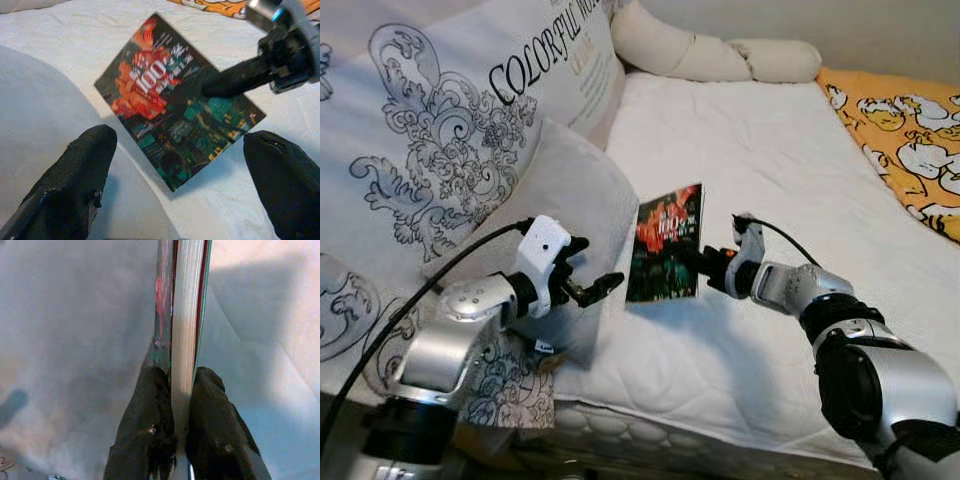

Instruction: Clean up the room

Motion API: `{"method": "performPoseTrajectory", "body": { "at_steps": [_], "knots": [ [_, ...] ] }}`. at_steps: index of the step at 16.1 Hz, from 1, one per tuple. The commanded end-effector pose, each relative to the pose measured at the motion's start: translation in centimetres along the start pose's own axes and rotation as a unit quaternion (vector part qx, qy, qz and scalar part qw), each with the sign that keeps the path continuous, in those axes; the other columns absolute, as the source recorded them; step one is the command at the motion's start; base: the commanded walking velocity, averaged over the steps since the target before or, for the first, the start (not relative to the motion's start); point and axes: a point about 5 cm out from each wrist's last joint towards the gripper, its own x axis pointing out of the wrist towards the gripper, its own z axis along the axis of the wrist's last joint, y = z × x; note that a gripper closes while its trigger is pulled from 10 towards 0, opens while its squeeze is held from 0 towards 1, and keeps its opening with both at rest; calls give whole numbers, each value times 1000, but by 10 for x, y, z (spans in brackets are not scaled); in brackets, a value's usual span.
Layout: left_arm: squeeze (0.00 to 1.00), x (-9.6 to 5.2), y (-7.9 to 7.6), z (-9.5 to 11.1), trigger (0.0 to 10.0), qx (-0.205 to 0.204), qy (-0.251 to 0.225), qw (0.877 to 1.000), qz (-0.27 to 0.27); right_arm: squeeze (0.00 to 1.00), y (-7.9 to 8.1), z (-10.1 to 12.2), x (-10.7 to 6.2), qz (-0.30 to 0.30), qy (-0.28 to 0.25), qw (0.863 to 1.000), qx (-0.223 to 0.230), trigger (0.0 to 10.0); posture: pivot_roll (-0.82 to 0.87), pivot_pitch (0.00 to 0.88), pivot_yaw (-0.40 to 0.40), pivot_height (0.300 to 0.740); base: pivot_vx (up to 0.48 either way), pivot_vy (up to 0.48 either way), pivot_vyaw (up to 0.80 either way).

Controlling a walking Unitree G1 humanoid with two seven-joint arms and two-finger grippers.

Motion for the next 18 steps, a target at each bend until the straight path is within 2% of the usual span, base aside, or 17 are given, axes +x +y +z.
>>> {"method": "performPoseTrajectory", "body": {
  "at_steps": [1,4,6,7,9,10,11,14,16,18],
  "knots": [
    [0,-1,-9,-1,10000,-1,10,1000,-29,0,3,9,-1,-7,-2,999,-32,10000,42,0,-4,740,0,0,0],
    [0,-4,-18,-2,10000,-7,21,997,-69,0,-8,-3,-2,-42,29,997,-55,10000,74,0,-18,740,0,0,0],
    [0,-11,-29,-7,10000,4,64,989,-137,0,-24,-19,-4,-94,65,988,-104,10000,95,0,-19,740,0,0,0],
    [0,-11,-30,-6,10000,8,69,987,-144,0,-29,-20,-5,-115,64,983,-127,10000,97,0,-16,740,0,0,0],
    [0,-9,-31,-2,10000,11,75,985,-155,0,-33,-21,-5,-134,53,979,-145,10000,103,0,-14,740,0,0,0],
    [0,-5,-29,0,10000,30,103,981,-162,0,-37,-28,-5,-145,61,975,-159,10000,115,0,-10,740,0,0,0],
    [0,-5,-27,-2,10000,30,125,979,-161,0,-37,-31,-4,-145,64,975,-156,10000,119,0,-8,740,0,0,0],
    [0,-2,-26,-6,10000,34,149,974,-165,0,-40,-33,-5,-161,57,974,-152,10000,119,0,-3,740,0,0,0],
    [0,0,-26,-8,10000,29,160,975,-153,1000,-42,-32,-5,-166,50,971,-166,10000,119,0,1,740,0,0,0],
    [0,1,-25,-8,10000,25,165,975,-145,1000,-44,-30,-7,-176,44,969,-170,10000,116,0,5,740,0,0,0]
  ]
}}
